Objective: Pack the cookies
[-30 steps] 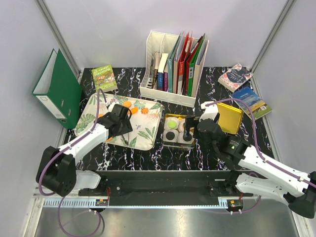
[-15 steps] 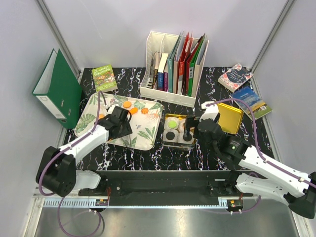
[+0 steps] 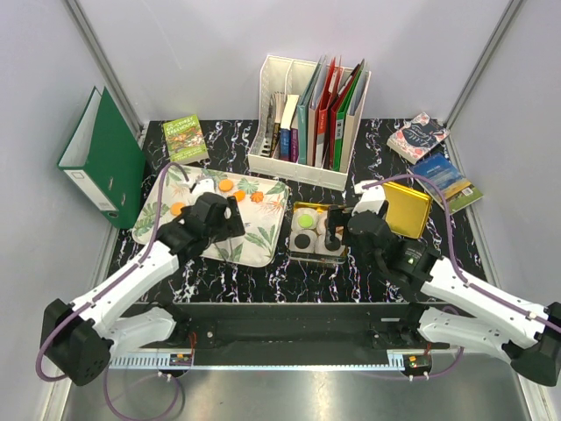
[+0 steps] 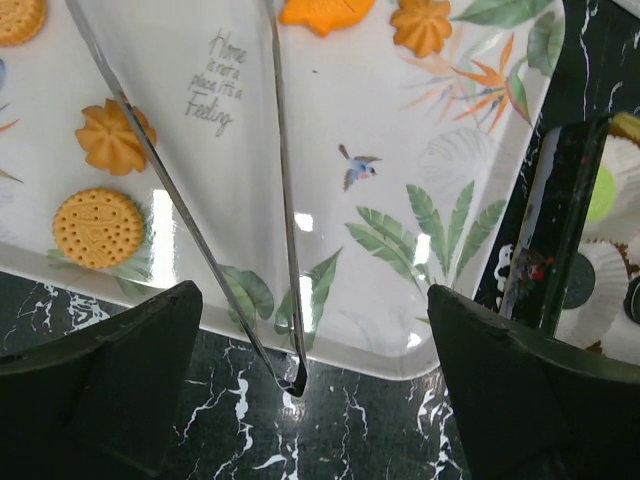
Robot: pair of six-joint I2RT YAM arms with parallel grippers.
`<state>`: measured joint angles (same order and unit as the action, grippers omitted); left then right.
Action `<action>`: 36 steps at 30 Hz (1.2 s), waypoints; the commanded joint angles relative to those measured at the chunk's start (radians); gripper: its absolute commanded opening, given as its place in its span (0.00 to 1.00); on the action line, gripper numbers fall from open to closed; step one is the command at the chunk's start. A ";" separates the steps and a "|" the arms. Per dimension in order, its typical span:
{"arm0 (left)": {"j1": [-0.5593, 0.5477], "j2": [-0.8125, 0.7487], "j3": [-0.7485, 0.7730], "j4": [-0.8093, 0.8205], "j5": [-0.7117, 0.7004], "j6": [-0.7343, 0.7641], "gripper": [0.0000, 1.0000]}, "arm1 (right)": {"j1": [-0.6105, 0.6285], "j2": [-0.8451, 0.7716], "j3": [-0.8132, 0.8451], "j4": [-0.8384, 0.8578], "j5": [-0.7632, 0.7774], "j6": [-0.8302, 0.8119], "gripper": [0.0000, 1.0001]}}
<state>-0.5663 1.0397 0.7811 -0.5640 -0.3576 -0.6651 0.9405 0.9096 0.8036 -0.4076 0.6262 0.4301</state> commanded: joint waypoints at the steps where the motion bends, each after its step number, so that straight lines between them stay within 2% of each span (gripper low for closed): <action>1: -0.105 0.009 0.076 -0.048 -0.134 0.015 0.99 | 0.003 0.015 0.011 0.018 0.015 0.006 1.00; 5: -0.202 0.069 0.158 -0.125 -0.230 -0.011 0.99 | -0.006 0.026 0.023 -0.034 0.036 0.021 1.00; 8: -0.265 0.095 0.196 -0.139 -0.241 -0.021 0.99 | -0.057 0.026 0.039 -0.109 0.050 0.035 1.00; 11: -0.308 0.120 0.225 -0.131 -0.227 -0.031 0.99 | -0.236 0.028 0.055 -0.190 -0.040 0.041 1.00; 12: -0.314 0.135 0.233 -0.126 -0.219 -0.030 0.99 | -0.350 0.028 0.057 -0.201 -0.069 0.045 1.00; 16: -0.348 0.166 0.247 -0.106 -0.181 -0.030 0.99 | -0.567 0.098 0.052 -0.218 -0.195 0.099 1.00; 22: -0.376 0.186 0.234 -0.085 -0.106 -0.039 0.99 | -0.775 0.283 0.054 -0.185 -0.381 0.226 1.00; 24: -0.380 0.169 0.227 -0.082 -0.101 -0.039 0.99 | -0.801 0.308 0.040 -0.152 -0.405 0.266 0.97; 25: -0.382 0.161 0.218 -0.079 -0.100 -0.039 0.99 | -0.799 0.319 0.034 -0.123 -0.404 0.275 0.84; 29: -0.385 0.076 0.155 -0.057 -0.133 -0.096 0.99 | -0.799 0.325 0.009 -0.063 -0.405 0.279 0.57; 32: -0.385 -0.003 0.086 0.005 -0.106 -0.087 0.99 | -0.799 0.354 0.009 -0.054 -0.353 0.250 0.54; 36: -0.385 -0.047 0.034 0.045 -0.073 -0.088 0.99 | -0.799 0.446 0.019 -0.053 -0.345 0.254 0.54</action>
<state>-0.9482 1.0279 0.8474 -0.6247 -0.4664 -0.7361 0.1417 1.2808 0.8131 -0.4942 0.2535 0.6800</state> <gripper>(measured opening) 0.984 0.538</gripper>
